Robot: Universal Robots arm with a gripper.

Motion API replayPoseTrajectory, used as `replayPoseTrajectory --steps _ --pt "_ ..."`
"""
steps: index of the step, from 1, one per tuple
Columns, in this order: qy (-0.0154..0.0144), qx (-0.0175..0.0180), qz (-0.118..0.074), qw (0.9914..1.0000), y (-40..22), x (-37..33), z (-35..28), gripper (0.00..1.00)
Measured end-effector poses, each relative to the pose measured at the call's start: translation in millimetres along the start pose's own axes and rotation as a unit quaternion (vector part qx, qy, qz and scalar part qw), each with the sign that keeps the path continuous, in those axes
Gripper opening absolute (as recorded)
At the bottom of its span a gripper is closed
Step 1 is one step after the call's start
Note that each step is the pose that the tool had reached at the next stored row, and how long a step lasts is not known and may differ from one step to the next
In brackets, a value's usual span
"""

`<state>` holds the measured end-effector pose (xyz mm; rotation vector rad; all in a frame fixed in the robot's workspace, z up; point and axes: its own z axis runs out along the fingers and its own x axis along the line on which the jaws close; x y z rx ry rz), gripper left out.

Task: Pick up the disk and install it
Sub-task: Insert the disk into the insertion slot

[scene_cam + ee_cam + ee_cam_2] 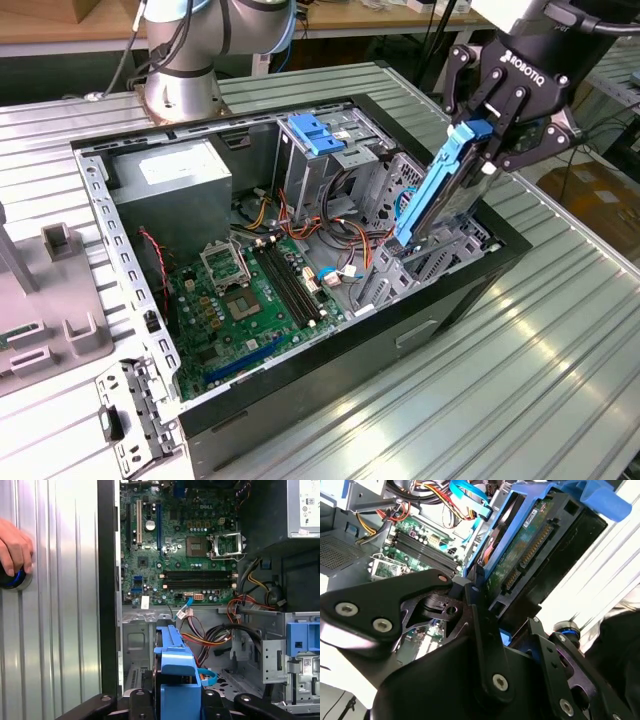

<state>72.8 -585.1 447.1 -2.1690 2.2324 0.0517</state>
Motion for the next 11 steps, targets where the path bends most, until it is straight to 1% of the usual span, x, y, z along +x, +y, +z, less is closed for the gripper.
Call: replayPoseTrajectory --steps 1,3,8,11 --pt "-0.0004 0.0 0.0 1.0 0.2 0.2 2.4 0.36" --pt "-0.0014 0.0 0.0 1.0 0.7 0.3 5.2 0.36" --pt "-0.0032 -0.0001 0.0 0.99999 1.2 0.5 8.8 0.36" --pt "-0.0037 -0.0001 -0.001 0.99999 1.2 0.7 14.3 0.36"
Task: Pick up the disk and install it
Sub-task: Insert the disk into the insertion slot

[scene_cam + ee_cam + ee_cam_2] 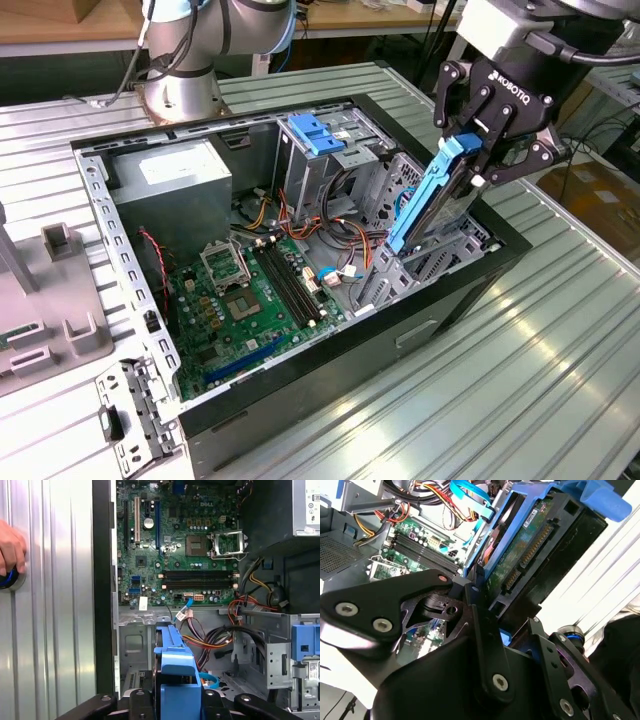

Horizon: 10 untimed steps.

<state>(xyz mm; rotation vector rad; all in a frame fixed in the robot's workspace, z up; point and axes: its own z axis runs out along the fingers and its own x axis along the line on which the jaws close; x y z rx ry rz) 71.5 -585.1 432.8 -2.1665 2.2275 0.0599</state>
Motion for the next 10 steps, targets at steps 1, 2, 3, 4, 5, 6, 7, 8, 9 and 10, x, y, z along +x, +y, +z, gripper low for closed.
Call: replayPoseTrajectory --steps 1,2,3,4,5,6,7,8,9,10 --pt "0.0 0.0 -0.001 1.0 0.0 0.1 1.2 0.36" --pt "0.0 -0.0001 -0.001 1.0 0.0 0.1 2.1 0.36" --pt "-0.0001 -0.0001 -0.002 1.0 0.0 0.2 3.4 0.36" --pt "-0.0001 -0.0001 -0.002 1.0 0.0 0.3 5.3 0.36" --pt "-0.0002 -0.0001 -0.003 1.0 0.0 0.3 6.7 0.36" --pt "-0.0001 -0.0002 -0.003 1.0 0.0 0.4 7.9 0.36" --pt "-0.0001 -0.0002 -0.003 0.99999 0.0 0.5 9.7 0.36" --pt "-0.0001 -0.0002 -0.003 0.99999 0.1 0.5 10.6 0.36" --pt "-0.0001 -0.0002 -0.003 0.99999 0.1 0.5 11.1 0.36" --pt "-0.0001 -0.0002 -0.003 0.99999 0.1 0.6 12.1 0.36"
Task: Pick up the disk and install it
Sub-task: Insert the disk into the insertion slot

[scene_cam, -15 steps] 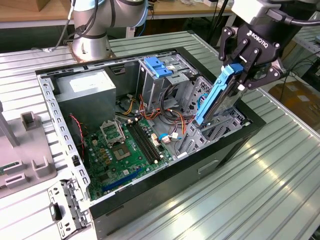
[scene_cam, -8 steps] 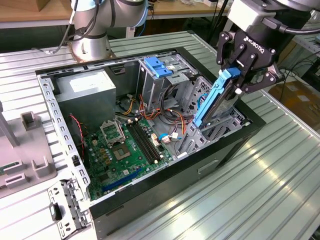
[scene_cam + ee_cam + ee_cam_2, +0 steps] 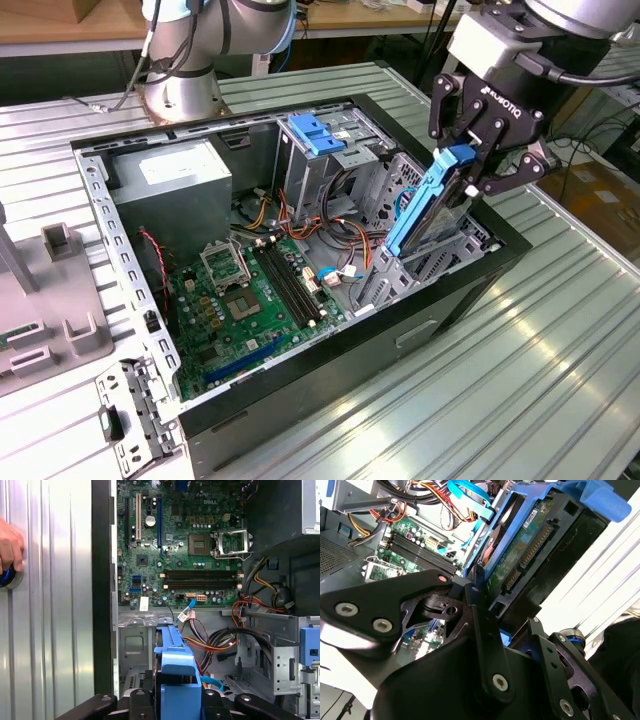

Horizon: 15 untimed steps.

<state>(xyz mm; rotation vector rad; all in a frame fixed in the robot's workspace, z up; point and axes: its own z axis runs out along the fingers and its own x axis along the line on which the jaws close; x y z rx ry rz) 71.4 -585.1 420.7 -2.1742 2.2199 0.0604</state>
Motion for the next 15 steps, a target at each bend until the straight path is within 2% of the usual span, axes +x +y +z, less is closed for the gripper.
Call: replayPoseTrajectory --steps 6,15 --pt "0.0 0.0 0.0 1.0 0.0 0.2 4.6 0.36" --pt "0.0 0.0 0.0 1.0 0.0 0.4 8.2 0.36"
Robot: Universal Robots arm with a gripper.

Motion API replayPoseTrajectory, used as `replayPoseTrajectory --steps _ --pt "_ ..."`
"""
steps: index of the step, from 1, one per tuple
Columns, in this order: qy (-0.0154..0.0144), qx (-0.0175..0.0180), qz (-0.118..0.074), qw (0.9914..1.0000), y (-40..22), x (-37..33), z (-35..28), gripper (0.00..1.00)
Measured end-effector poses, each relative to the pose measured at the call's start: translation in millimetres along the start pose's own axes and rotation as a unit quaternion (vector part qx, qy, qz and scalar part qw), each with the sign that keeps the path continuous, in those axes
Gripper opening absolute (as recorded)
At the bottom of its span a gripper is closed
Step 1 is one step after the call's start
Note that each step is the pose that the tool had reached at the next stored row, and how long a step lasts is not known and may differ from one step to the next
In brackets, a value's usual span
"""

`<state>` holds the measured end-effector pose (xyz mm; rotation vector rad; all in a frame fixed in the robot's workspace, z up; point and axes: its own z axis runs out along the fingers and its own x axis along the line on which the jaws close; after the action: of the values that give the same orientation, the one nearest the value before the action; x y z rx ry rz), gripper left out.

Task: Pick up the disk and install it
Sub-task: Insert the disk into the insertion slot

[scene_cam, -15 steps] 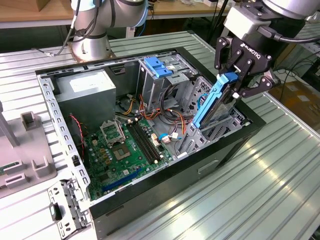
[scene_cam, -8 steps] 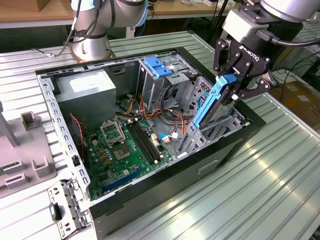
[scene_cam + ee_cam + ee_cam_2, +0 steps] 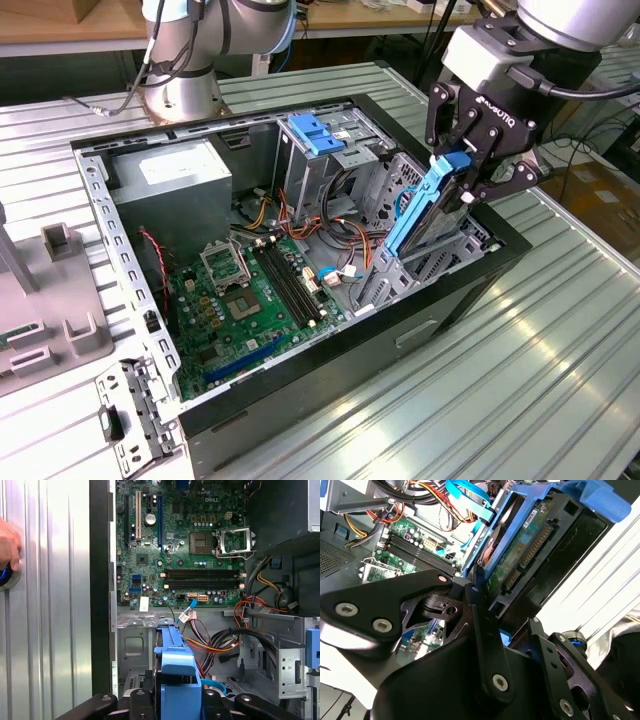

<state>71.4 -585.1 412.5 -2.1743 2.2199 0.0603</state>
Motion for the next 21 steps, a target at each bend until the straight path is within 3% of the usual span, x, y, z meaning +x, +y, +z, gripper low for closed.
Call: replayPoseTrajectory --steps 6,9,12,13,14,18,21 --pt "0.0 0.0 0.0 1.0 0.0 0.0 0.1 0.37" --pt "-0.0002 0.0 0.0 1.0 0.0 -0.1 0.1 0.5" --pt "-0.0001 0.0 0.0 1.0 0.0 0.0 -0.2 0.49" --pt "-0.0001 0.0 0.0 1.0 0.0 0.0 -0.3 0.42" --pt "0.0 0.0 0.0 1.0 0.0 0.0 -0.4 0.42" --pt "0.0 0.0 0.0 1.0 0.0 0.0 -0.7 0.18" --pt "0.0 0.0 0.0 1.0 0.0 -0.1 -1.0 0.11"
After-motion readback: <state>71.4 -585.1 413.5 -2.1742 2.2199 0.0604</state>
